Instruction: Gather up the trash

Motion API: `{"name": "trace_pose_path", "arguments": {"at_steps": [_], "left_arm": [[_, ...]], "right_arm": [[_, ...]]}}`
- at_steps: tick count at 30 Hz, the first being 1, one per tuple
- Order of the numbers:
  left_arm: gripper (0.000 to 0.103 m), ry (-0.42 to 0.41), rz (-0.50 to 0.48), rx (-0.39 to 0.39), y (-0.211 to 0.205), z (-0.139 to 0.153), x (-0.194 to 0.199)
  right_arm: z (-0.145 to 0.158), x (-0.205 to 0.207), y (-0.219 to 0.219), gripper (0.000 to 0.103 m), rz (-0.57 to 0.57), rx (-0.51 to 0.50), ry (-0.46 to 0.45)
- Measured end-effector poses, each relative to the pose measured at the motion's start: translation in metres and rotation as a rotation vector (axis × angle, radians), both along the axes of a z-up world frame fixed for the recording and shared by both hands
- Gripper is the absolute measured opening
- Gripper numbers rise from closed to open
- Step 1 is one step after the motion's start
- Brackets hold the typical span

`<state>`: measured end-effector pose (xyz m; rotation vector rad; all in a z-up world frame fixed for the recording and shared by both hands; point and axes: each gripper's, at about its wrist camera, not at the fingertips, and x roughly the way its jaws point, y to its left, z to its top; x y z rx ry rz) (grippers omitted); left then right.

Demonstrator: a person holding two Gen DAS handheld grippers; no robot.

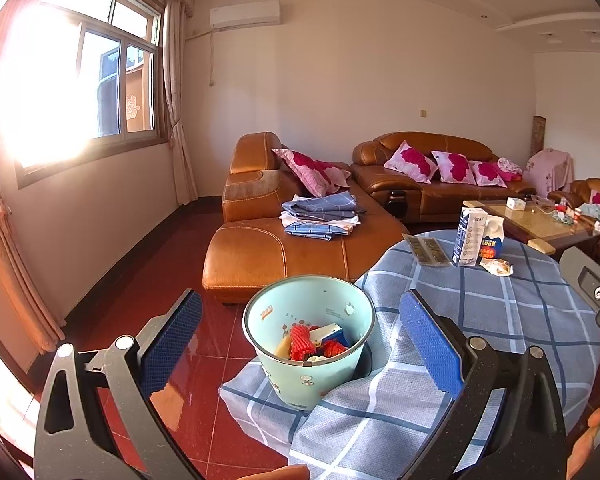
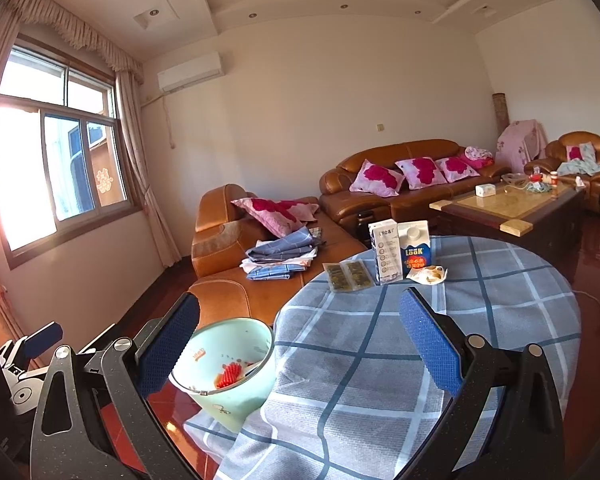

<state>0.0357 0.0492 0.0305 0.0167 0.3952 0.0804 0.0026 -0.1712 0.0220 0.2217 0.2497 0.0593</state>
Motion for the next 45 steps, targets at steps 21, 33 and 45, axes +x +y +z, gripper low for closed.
{"name": "trace_pose_path", "arguments": {"at_steps": [21, 33, 45], "left_arm": [[0.097, -0.023, 0.021, -0.018, 0.004, 0.008, -0.001], [0.097, -0.023, 0.034, -0.023, 0.007, 0.008, 0.002], [0.097, -0.003, 0.039, -0.053, 0.008, -0.001, 0.016]], "right_arm": [[0.008, 0.000, 0.000, 0.098, 0.009, 0.009, -0.011], [0.006, 0.003, -0.002, 0.098, 0.010, 0.023, -0.011], [0.008, 0.002, 0.000, 0.098, 0.003, 0.022, -0.036]]}}
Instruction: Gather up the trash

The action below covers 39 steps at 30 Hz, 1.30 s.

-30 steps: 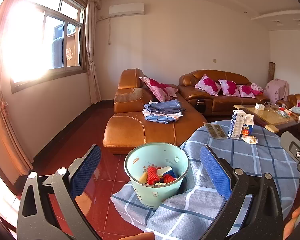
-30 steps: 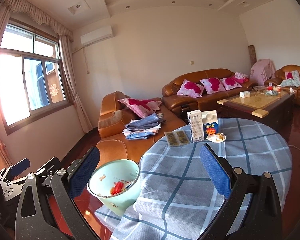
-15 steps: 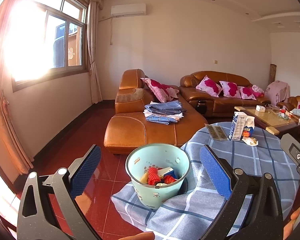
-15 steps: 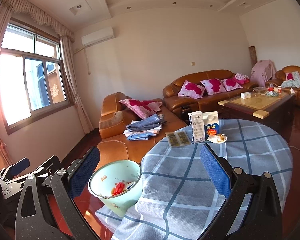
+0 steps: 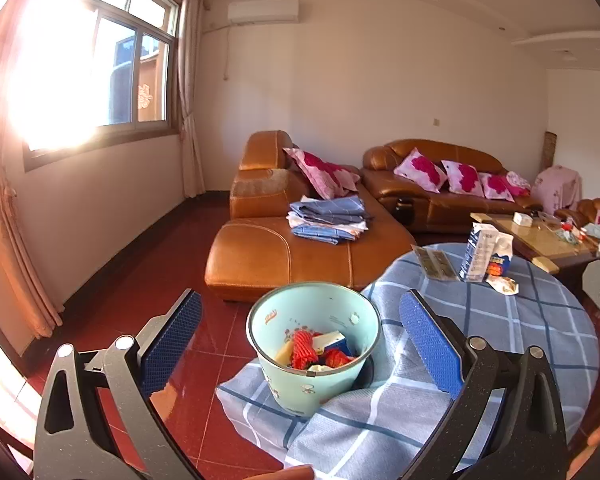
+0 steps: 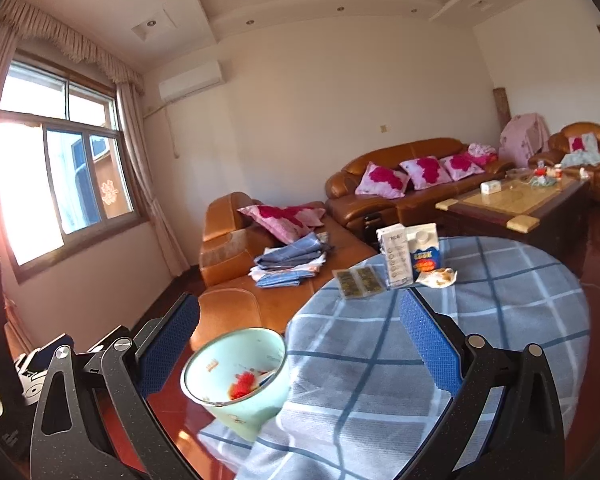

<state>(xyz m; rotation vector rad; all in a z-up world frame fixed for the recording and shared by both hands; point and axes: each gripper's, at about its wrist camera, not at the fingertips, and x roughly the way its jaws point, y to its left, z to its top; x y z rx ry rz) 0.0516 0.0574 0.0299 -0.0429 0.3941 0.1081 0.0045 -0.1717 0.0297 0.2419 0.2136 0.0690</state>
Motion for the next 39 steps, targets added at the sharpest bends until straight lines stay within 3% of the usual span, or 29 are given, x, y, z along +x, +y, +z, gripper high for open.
{"name": "trace_pose_path", "arguments": {"at_steps": [2, 7, 17, 39], "left_arm": [[0.097, 0.031, -0.048, -0.005, -0.001, -0.001, 0.007], [0.097, 0.019, 0.004, -0.032, 0.008, 0.001, 0.008], [0.097, 0.001, 0.023, 0.010, 0.013, -0.001, -0.003], [0.097, -0.019, -0.005, 0.049, -0.002, 0.003, -0.009]], "right_arm": [[0.001, 0.003, -0.001, 0.098, -0.005, -0.002, 0.007], [0.001, 0.010, -0.003, 0.098, -0.004, -0.004, 0.026], [-0.003, 0.002, 0.014, 0.098, 0.023, -0.018, 0.023], [-0.002, -0.007, 0.003, 0.098, -0.012, -0.003, -0.001]]}}
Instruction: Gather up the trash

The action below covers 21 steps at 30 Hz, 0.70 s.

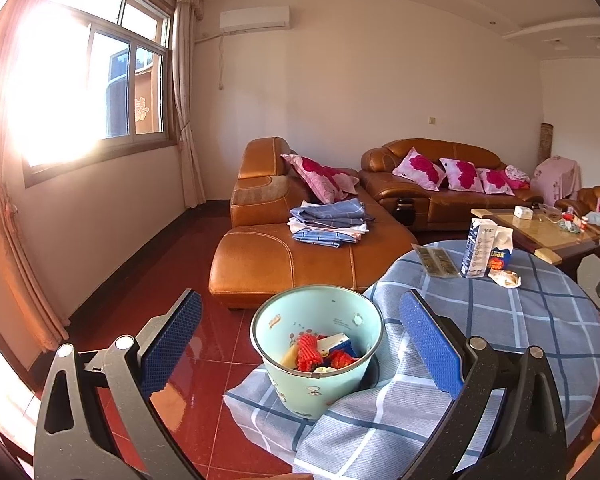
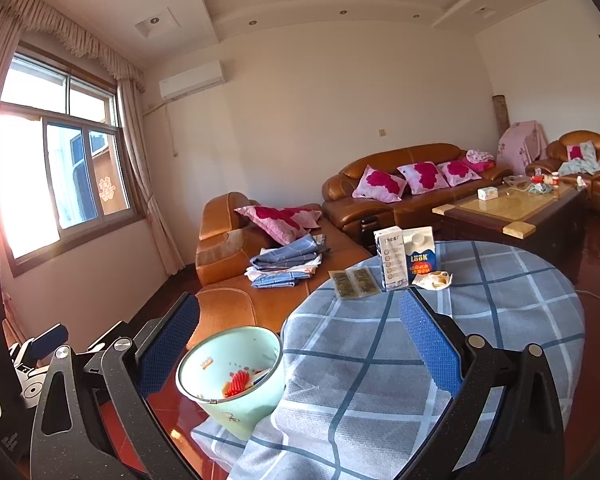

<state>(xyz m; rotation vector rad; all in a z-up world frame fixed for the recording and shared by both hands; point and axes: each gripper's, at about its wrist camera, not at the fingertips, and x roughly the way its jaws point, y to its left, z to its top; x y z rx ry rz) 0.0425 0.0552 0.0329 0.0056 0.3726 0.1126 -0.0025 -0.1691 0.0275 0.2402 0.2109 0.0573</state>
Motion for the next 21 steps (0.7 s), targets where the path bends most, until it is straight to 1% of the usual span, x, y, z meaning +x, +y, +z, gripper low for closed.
{"name": "trace_pose_path", "arguments": {"at_steps": [15, 21], "left_arm": [[0.097, -0.001, 0.009, -0.001, 0.0008, 0.0030, 0.0012], [0.097, 0.006, -0.010, -0.029, 0.0034, 0.0035, 0.0014]], "right_arm": [[0.0014, -0.0022, -0.0004, 0.098, -0.007, -0.003, -0.012], [0.0008, -0.0023, -0.0010, 0.098, -0.006, -0.003, -0.006]]}}
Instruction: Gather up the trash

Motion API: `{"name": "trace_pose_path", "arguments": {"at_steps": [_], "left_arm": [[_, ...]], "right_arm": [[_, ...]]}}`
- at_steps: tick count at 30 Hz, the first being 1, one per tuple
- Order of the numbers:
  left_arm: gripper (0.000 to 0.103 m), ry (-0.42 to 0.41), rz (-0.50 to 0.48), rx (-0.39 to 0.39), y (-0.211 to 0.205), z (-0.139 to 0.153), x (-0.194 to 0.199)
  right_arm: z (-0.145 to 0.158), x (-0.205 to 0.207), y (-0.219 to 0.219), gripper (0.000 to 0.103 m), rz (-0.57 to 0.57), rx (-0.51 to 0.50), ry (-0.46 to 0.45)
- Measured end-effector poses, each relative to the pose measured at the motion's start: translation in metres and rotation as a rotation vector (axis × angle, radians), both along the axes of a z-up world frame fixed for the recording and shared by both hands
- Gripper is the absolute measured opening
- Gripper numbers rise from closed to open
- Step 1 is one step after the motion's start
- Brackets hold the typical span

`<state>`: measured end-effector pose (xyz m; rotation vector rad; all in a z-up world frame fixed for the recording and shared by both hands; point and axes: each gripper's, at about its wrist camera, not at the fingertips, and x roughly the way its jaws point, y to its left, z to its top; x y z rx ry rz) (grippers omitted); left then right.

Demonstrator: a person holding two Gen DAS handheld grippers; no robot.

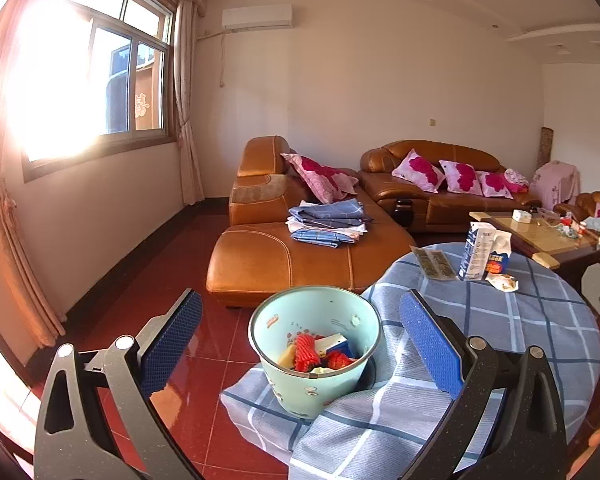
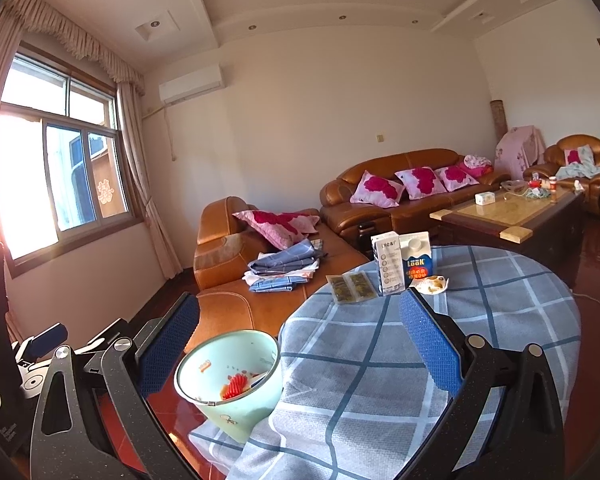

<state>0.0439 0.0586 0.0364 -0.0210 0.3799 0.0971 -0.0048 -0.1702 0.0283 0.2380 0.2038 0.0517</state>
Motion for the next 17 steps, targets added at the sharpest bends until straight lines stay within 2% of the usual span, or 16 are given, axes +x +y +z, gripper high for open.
{"name": "trace_pose_path", "arguments": {"at_steps": [17], "left_arm": [[0.097, 0.010, 0.000, 0.006, -0.0034, -0.0029, 0.0078]], "right_arm": [[-0.0073, 0.0094, -0.0054, 0.098, -0.031, 0.007, 0.039]]}}
